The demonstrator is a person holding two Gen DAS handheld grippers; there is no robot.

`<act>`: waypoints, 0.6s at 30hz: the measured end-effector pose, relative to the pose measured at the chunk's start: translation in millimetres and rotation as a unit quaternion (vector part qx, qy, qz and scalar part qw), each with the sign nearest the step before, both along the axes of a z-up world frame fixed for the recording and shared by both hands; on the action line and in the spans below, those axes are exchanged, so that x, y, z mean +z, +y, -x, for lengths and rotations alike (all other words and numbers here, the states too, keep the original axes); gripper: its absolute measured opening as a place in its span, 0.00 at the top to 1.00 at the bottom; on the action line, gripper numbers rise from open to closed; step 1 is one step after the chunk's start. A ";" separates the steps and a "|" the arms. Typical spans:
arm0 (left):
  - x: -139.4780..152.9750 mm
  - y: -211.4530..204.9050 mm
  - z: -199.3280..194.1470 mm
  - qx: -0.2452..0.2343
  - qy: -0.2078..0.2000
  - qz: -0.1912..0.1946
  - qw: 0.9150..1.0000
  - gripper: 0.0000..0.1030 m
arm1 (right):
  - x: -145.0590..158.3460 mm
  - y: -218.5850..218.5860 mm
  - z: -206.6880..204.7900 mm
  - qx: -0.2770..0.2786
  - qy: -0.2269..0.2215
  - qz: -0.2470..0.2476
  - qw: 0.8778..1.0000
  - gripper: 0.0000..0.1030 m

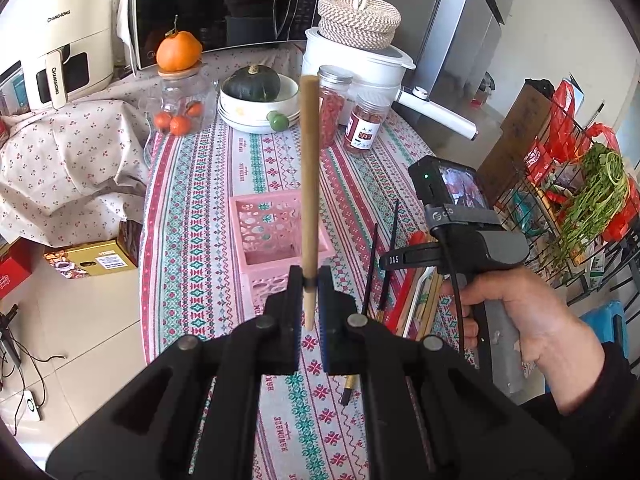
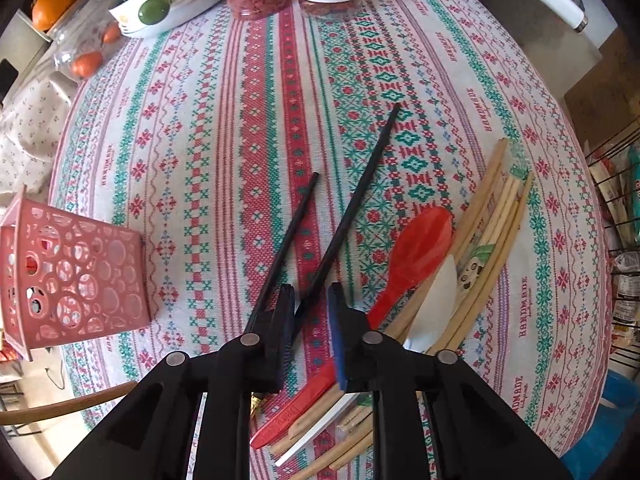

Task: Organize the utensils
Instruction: 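Lift the wooden chopstick upright with the left tool while the right tool grasps a black chopstick, then lower both chopsticks into the pink basket and open both tools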

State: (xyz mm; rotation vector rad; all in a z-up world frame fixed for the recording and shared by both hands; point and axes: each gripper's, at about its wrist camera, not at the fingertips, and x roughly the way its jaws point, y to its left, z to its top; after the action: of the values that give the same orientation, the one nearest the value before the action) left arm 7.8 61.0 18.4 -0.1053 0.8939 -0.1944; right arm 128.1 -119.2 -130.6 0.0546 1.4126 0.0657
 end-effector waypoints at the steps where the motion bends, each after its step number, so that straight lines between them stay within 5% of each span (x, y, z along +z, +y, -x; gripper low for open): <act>1: -0.2 -0.3 0.3 0.000 0.000 -0.001 1.000 0.92 | 0.2 0.9 -1.2 0.001 -0.002 -0.004 1.000 0.86; 6: 0.4 0.7 0.0 0.001 -0.001 -0.002 1.000 0.92 | 2.4 3.4 -4.4 0.002 -0.028 -0.012 1.000 0.90; 10: 9.4 0.8 3.9 -0.003 -0.017 -0.002 1.000 0.92 | 7.7 -13.5 -3.3 -0.022 -0.034 -0.089 0.995 0.94; 18: 48.1 2.2 17.2 0.004 -0.093 -0.005 0.996 0.92 | 95.7 -22.6 36.3 0.032 -0.171 -0.149 0.973 0.95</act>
State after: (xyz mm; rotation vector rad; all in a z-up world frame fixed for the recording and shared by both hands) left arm -9.4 63.3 66.5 -0.0800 0.7089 -0.1882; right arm 91.8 -141.8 -35.0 0.2350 1.0506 0.3260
